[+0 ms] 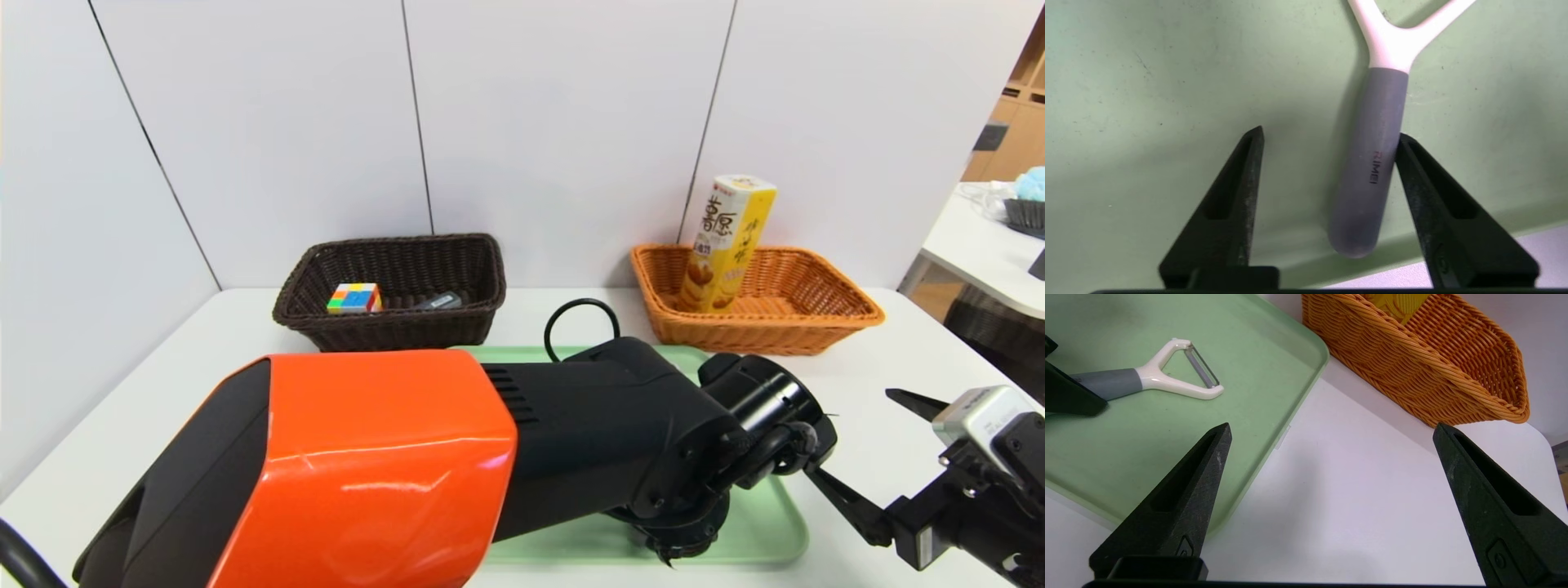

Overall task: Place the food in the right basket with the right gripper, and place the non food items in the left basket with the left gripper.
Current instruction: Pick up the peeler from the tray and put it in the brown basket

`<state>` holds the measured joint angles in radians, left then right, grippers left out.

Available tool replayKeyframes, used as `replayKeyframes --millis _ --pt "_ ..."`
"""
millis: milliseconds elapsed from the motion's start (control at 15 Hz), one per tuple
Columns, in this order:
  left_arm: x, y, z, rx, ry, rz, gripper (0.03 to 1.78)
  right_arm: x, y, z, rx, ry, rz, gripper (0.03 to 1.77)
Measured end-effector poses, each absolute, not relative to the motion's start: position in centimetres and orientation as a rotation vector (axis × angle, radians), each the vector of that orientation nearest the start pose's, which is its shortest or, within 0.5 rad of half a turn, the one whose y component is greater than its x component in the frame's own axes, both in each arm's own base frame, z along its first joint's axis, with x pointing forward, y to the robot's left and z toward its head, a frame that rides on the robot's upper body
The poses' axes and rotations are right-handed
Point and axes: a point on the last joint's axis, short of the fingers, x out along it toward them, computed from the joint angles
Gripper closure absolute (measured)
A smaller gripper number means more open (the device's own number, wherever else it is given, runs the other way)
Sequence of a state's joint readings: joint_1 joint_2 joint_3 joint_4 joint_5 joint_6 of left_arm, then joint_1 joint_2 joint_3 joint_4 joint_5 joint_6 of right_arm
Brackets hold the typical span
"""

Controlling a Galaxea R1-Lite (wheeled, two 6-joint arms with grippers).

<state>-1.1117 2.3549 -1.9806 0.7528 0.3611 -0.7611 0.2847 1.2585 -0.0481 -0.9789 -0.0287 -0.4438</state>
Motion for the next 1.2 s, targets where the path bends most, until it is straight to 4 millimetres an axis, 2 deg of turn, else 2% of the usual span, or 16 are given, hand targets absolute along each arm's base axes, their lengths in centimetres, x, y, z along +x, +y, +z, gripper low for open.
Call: replayKeyframes --millis 200,333,667,867,1000,1200 --pt "20.3 -39.5 12.8 0.094 1.017 -0.295 1.05 13.5 3.9 12.6 -0.475 0.167 0.302 0.1" --pt "20.2 -39.3 13.0 0.102 1.02 -0.299 1.47 13.5 3.9 12.6 -0.475 0.165 0.302 0.1" --pt "19.3 -39.2 13.1 0.136 1.038 -0.294 1.47 13.4 3.9 12.6 -0.473 0.165 0.302 0.1" --pt "18.7 -39.1 14.1 0.142 1.022 -0.321 1.47 13.3 3.8 12.5 -0.473 0.167 0.304 0.1" --pt "18.3 -38.5 16.1 0.145 0.992 -0.363 1.47 13.2 3.8 12.4 -0.474 0.173 0.306 0.1" --pt "17.9 -36.9 20.2 0.152 0.884 -0.405 1.47 13.1 3.8 12.2 -0.476 0.18 0.31 0.1"
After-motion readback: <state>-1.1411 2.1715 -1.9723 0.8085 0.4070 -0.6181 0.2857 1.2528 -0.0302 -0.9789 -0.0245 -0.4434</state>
